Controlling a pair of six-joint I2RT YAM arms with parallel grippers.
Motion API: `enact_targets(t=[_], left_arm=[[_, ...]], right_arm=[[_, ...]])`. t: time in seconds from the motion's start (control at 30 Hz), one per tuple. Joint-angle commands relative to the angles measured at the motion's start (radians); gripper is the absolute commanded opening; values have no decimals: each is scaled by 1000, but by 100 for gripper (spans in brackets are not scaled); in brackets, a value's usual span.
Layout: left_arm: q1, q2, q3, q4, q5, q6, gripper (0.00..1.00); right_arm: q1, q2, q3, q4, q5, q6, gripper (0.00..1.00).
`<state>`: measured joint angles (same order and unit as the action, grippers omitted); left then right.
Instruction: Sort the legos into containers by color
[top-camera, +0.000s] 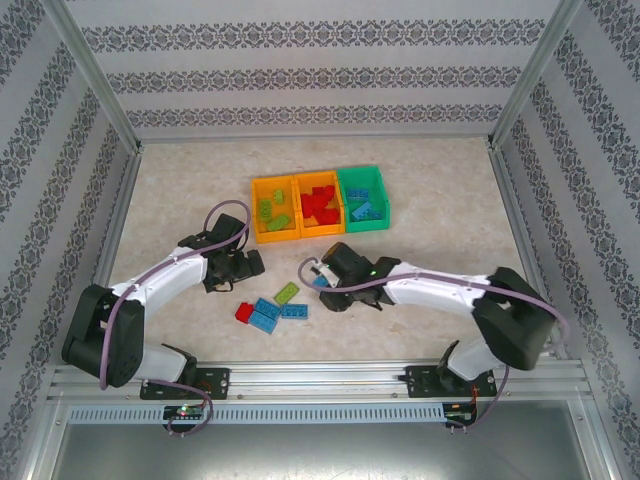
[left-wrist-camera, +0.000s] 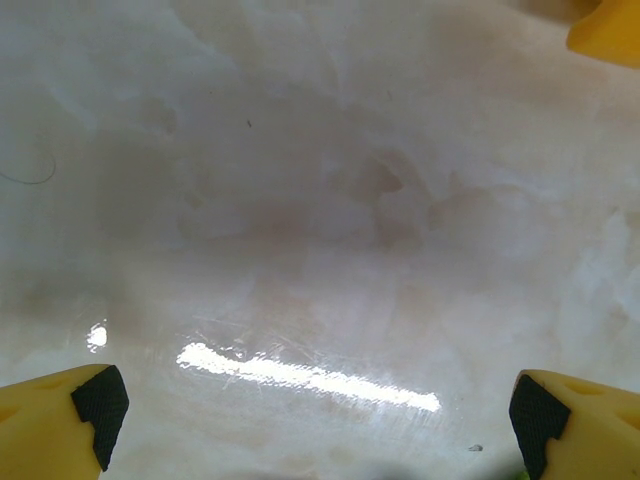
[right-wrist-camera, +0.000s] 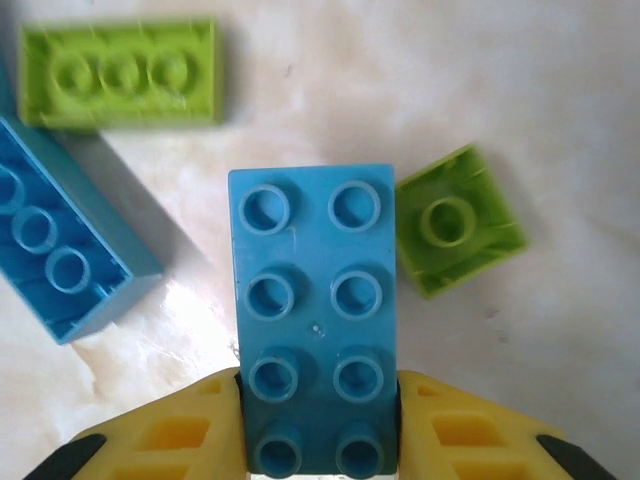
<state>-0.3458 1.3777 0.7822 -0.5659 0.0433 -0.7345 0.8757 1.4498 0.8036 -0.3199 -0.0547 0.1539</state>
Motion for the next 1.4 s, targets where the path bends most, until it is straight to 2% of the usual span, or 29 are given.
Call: enact_targets(t=[0.0,0.17,0.37,0.5,0.7,0.77,0.87,0.93,1.0,1.13,1.37], left_arm=[[-17,-39,11,26,-21,28,100],[-43,-31,34,24,-31,67,100],[-125,-11,80,31,-51,158,100],[-219,5,128,19,-84,279,100],[-309,25,159,14,-46,435,99],[-329,31,165,5,-43,467,99],[-354,35,169,-2,-25,503,98],[-371,37,167,-5,-3,537,97],[-392,44,171,-18,17,582,96],[-451,77,191,-71,21,676,95],[-518,148,258,-53,16,745,94]], right_arm=[[-66,-101,-21,89,-45,53,32],[-280,-123,34,103,-122,131,30],[-484,35,207,51,-141,236,29],[-562,170,317,43,-160,276,29],[-604,377,512,-45,-179,288,31],[-615,415,546,-51,-182,304,31],[-620,436,567,-42,-172,324,37],[-621,443,577,-44,-172,326,41],[-621,441,580,-49,-176,328,51],[-620,397,549,-29,-192,336,59],[-621,293,470,-2,-211,339,64]])
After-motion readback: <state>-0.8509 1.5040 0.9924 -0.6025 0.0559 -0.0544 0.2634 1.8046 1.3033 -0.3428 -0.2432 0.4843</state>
